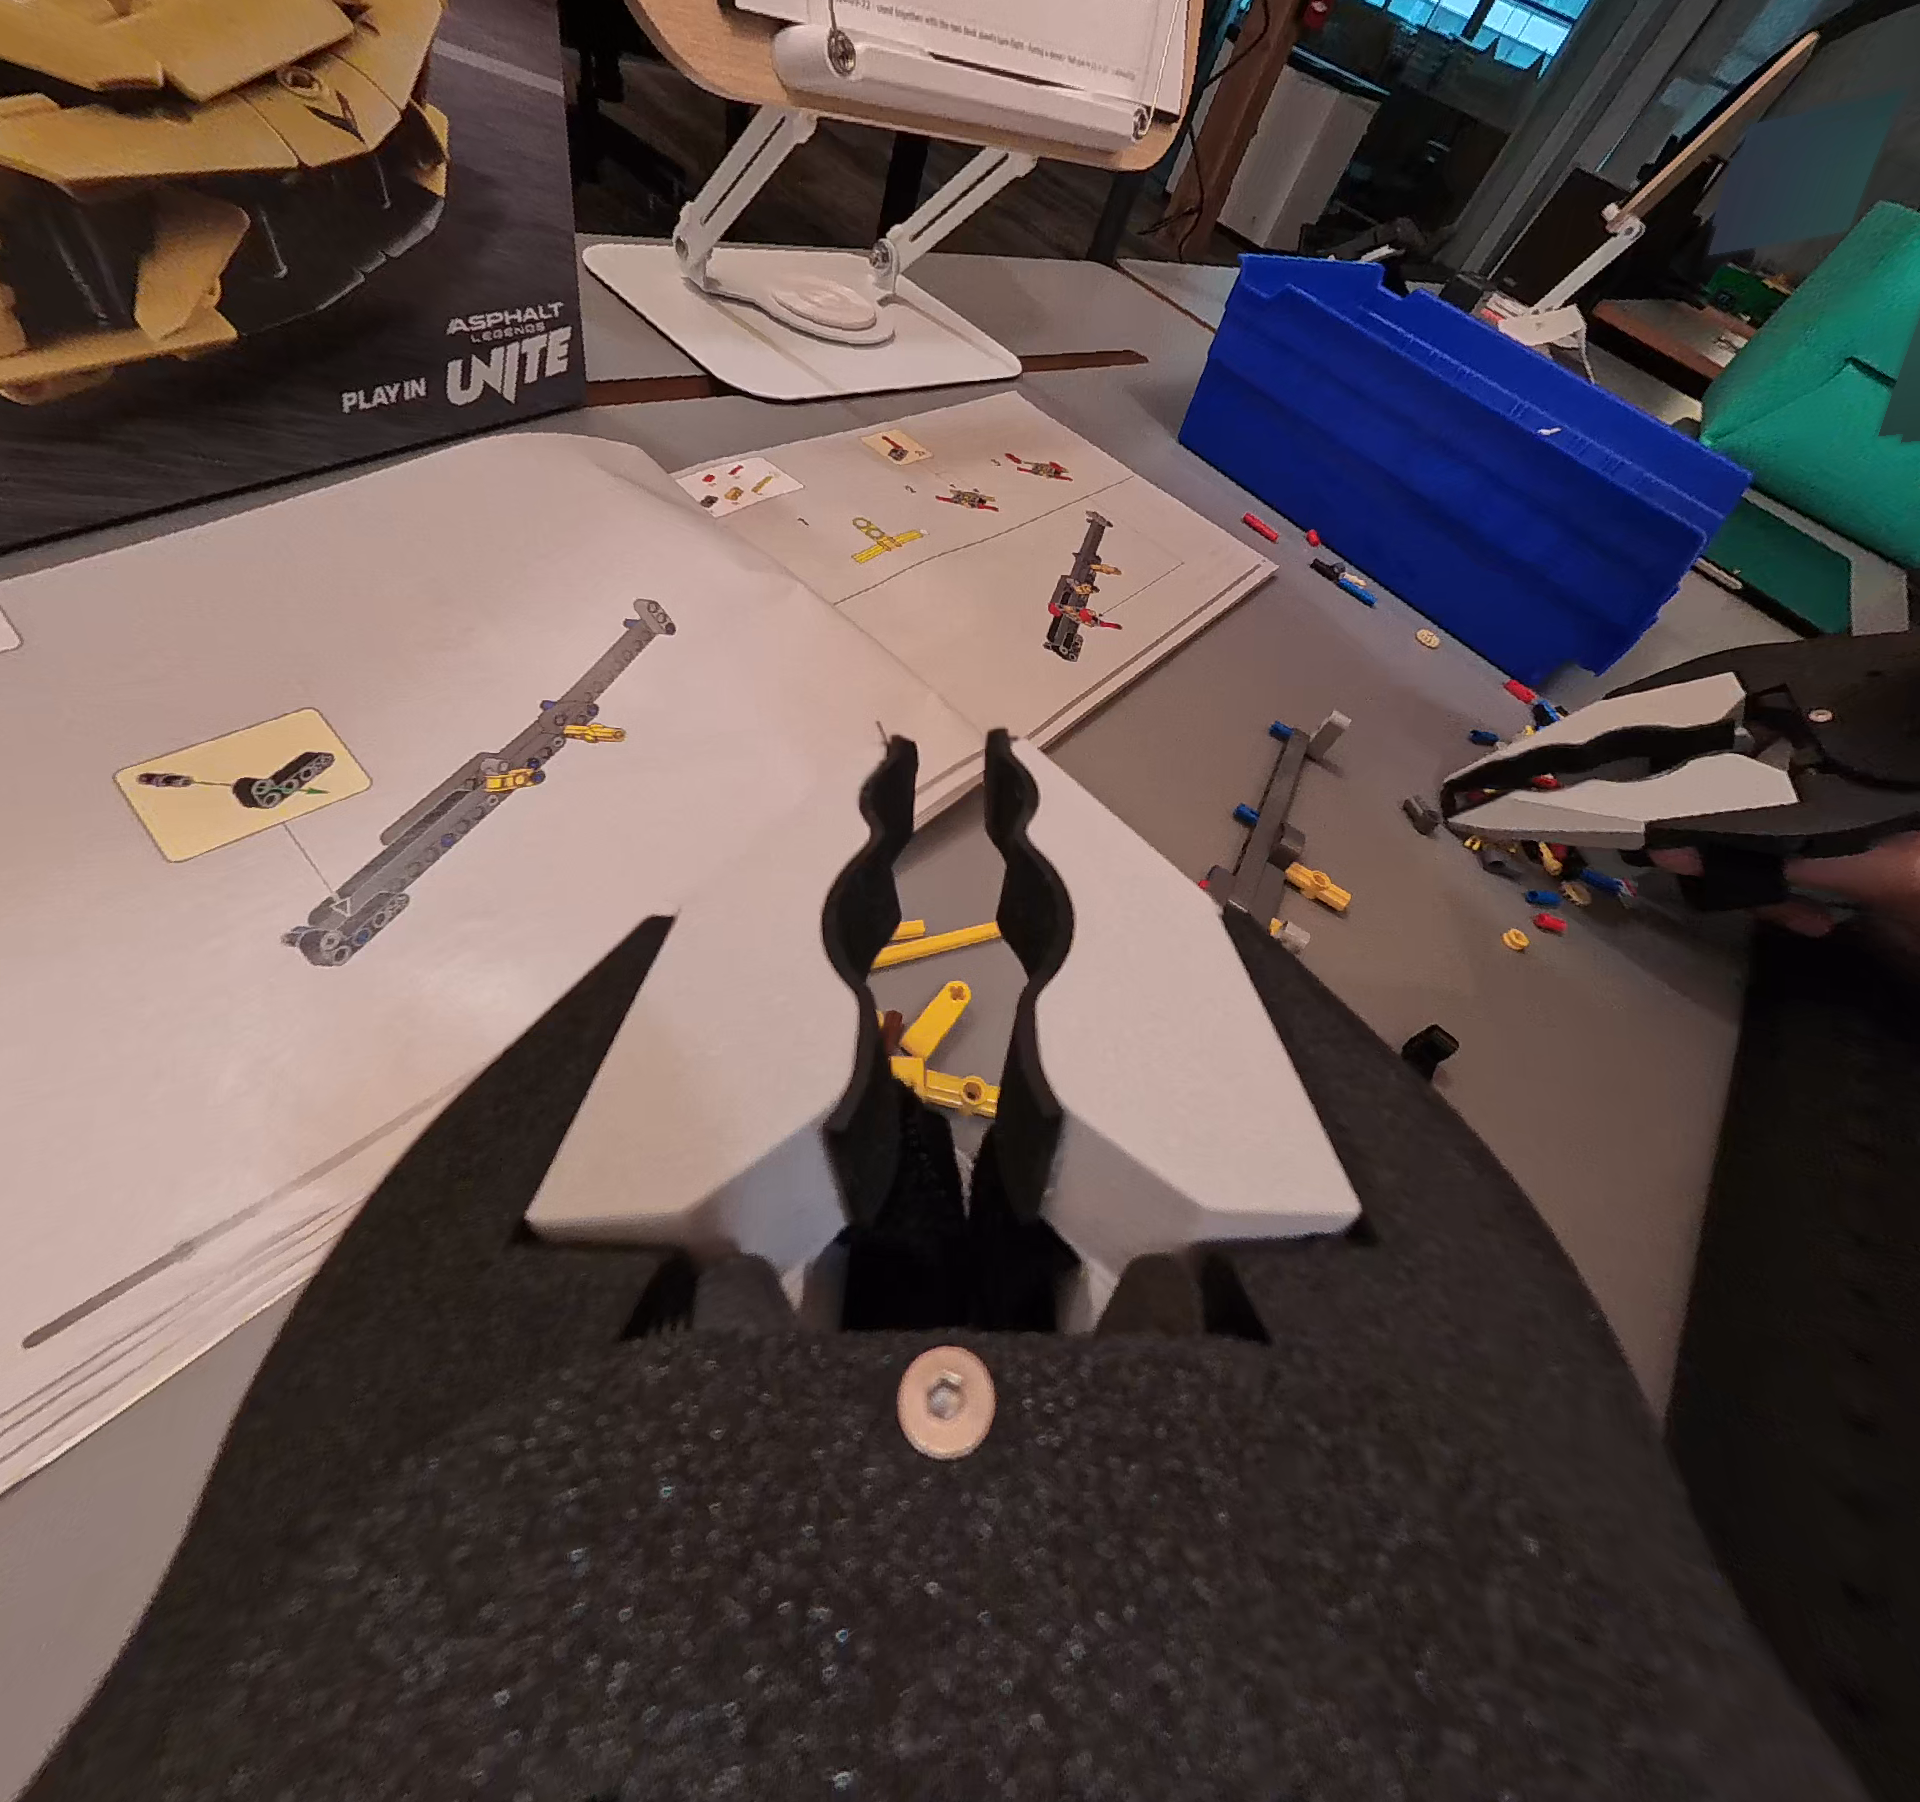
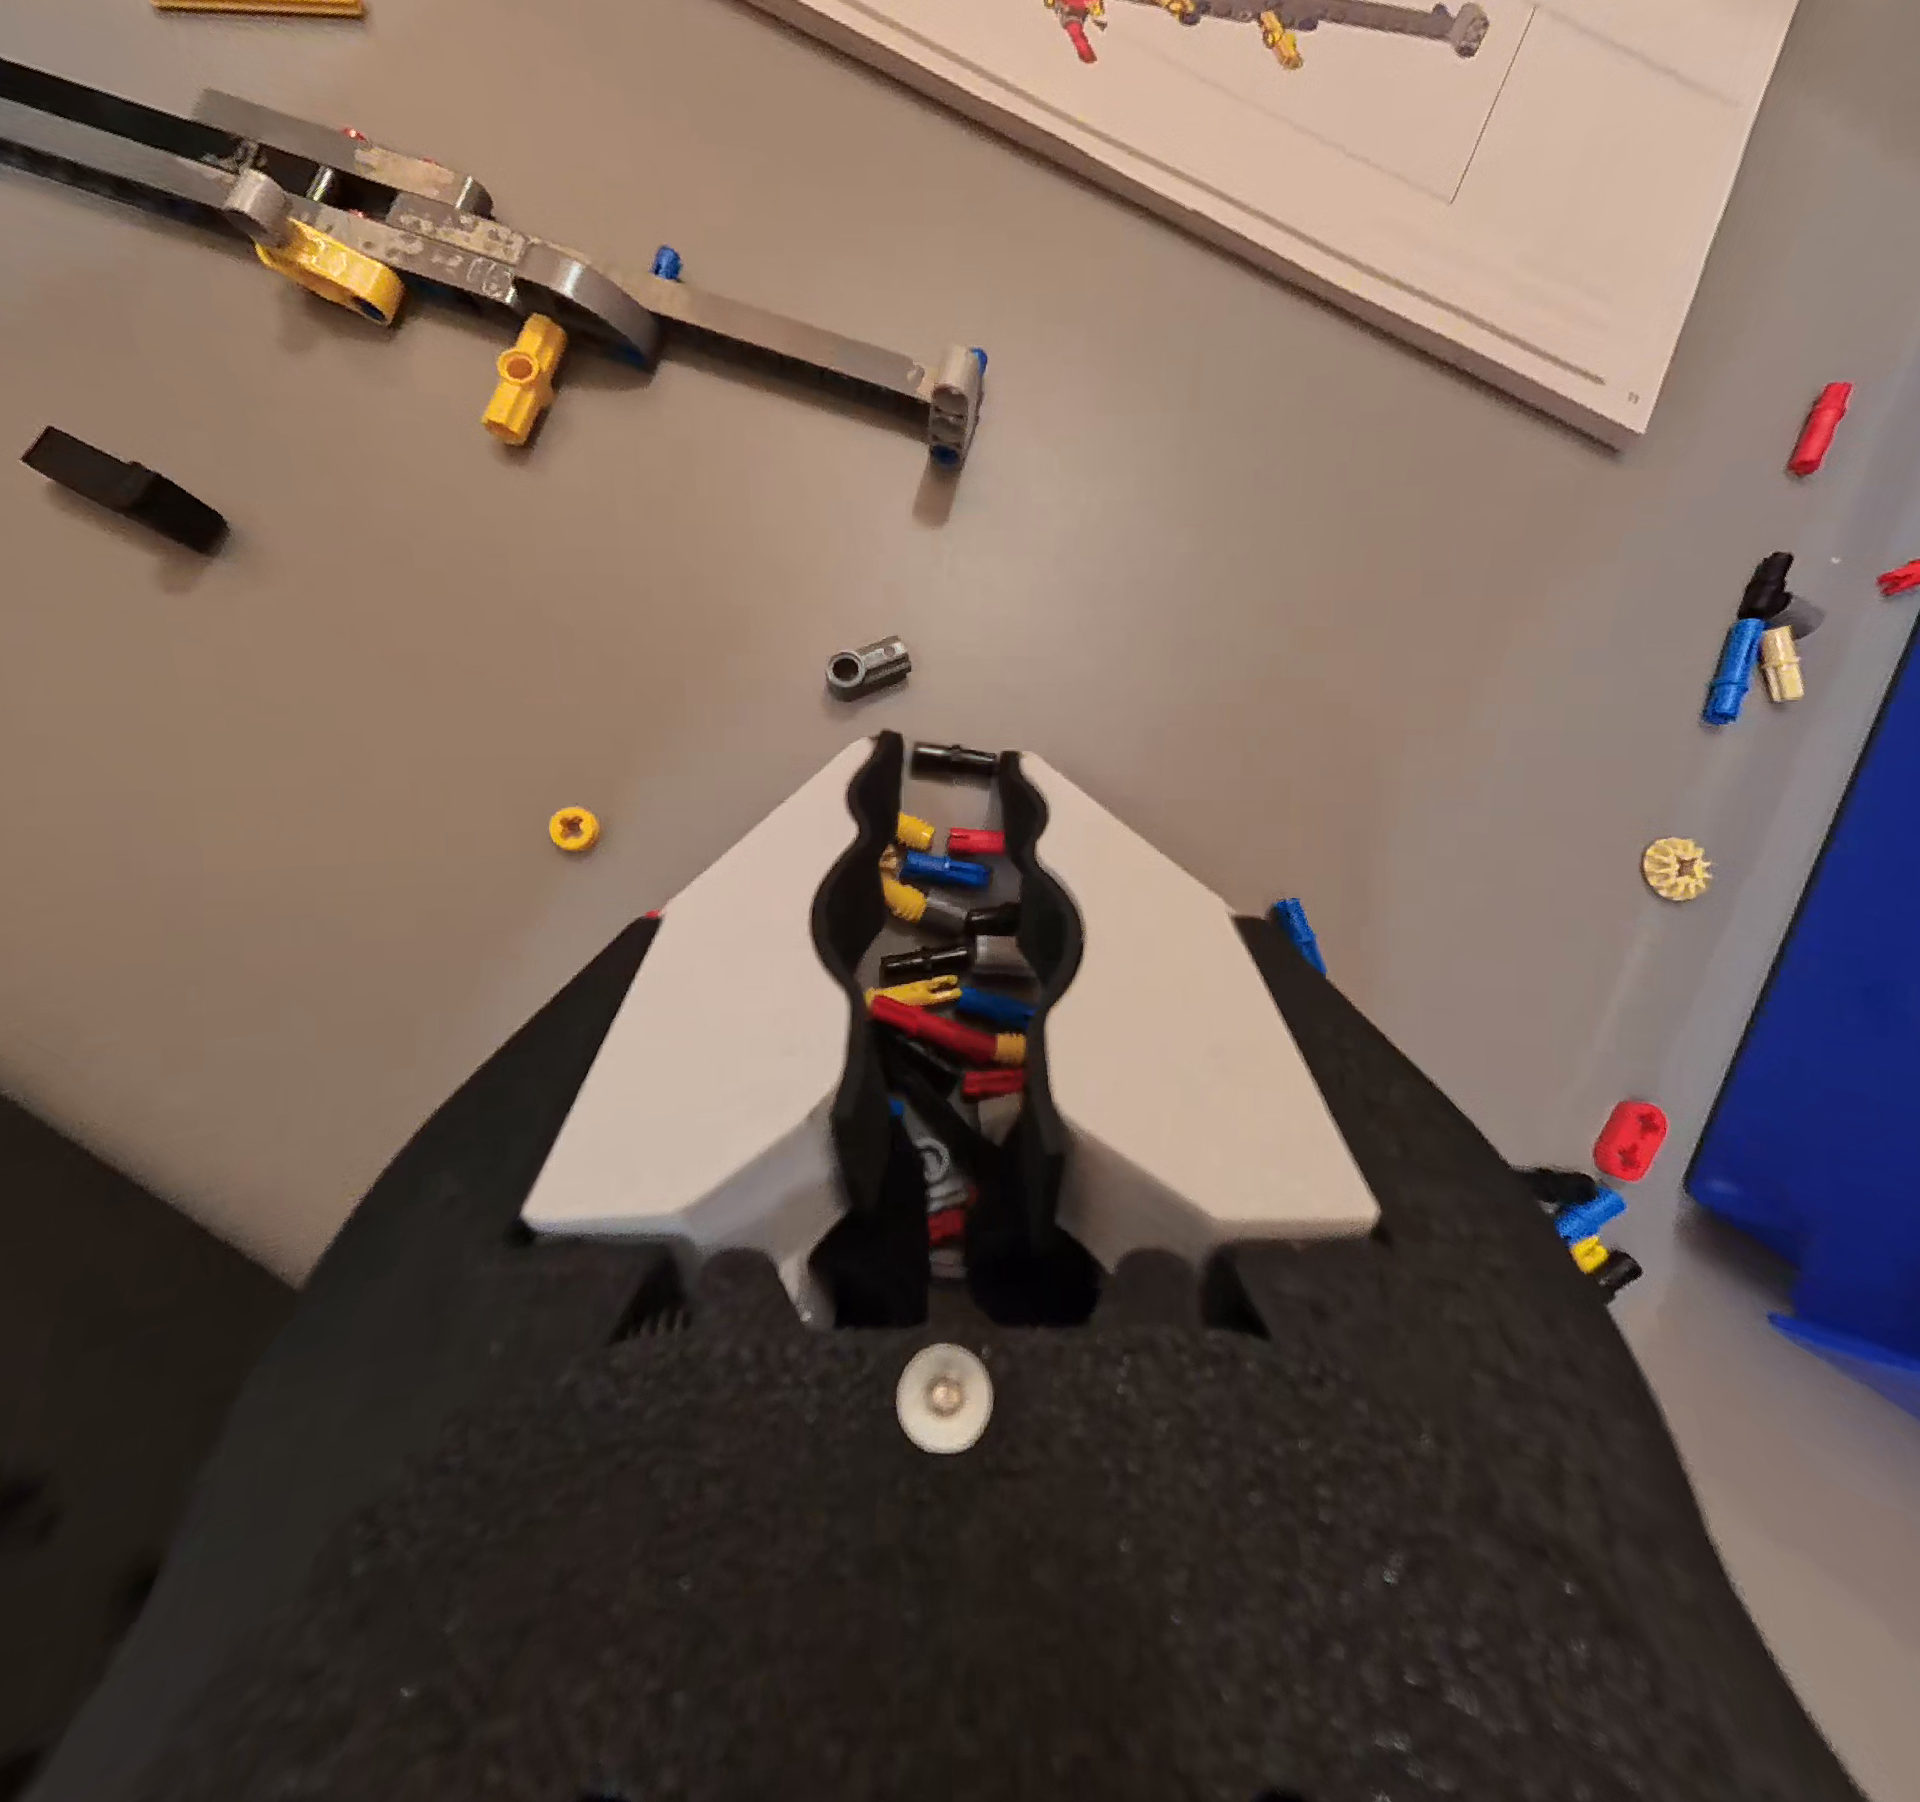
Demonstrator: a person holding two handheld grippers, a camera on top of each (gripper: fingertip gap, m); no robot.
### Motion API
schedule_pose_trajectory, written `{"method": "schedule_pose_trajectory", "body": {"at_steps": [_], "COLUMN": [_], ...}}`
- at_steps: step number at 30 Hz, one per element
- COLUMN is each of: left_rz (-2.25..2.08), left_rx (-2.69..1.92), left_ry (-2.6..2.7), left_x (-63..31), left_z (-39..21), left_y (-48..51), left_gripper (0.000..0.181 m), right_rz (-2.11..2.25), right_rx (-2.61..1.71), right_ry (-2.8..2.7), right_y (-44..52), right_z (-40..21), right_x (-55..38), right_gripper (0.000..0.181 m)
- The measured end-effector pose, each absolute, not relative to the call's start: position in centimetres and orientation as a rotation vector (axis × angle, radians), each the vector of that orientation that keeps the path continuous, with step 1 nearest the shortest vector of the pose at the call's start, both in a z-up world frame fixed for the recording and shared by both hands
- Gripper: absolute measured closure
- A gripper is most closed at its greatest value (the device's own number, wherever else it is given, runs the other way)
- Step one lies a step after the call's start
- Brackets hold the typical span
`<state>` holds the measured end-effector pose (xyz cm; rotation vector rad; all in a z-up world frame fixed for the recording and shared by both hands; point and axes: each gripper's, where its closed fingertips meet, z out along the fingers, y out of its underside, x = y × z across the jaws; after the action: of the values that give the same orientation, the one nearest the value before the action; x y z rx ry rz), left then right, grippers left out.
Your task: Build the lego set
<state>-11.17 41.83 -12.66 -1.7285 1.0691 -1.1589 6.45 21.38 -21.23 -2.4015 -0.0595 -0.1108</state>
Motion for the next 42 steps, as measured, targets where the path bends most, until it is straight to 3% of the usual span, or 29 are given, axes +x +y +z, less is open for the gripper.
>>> {"method": "schedule_pose_trajectory", "body": {"at_steps": [12,18,30,42], "left_rz": [-1.116,-0.997,-0.792,-0.791], "left_rx": [-1.716,-1.744,-1.927,-1.778], "left_ry": [1.047,0.994,0.786,0.941], "left_x": [-12.0,-13.5,-17.7,-16.3], "left_z": [-12.5,-13.2,-15.1,-13.6], "left_y": [42.5,44.6,49.1,45.9], "left_gripper": [0.170,0.171,0.172,0.173], "right_rz": [-0.130,0.145,0.015,0.013], "right_rx": [-2.363,-2.222,-2.336,-2.343], "right_ry": [-0.072,-0.246,-0.216,-0.296], "right_y": [21.7,24.6,26.1,26.6], "right_z": [-20.2,-17.0,-20.5,-20.9], "right_x": [6.2,-2.0,-3.1,-3.7], "right_gripper": [0.166,0.166,0.166,0.166]}}
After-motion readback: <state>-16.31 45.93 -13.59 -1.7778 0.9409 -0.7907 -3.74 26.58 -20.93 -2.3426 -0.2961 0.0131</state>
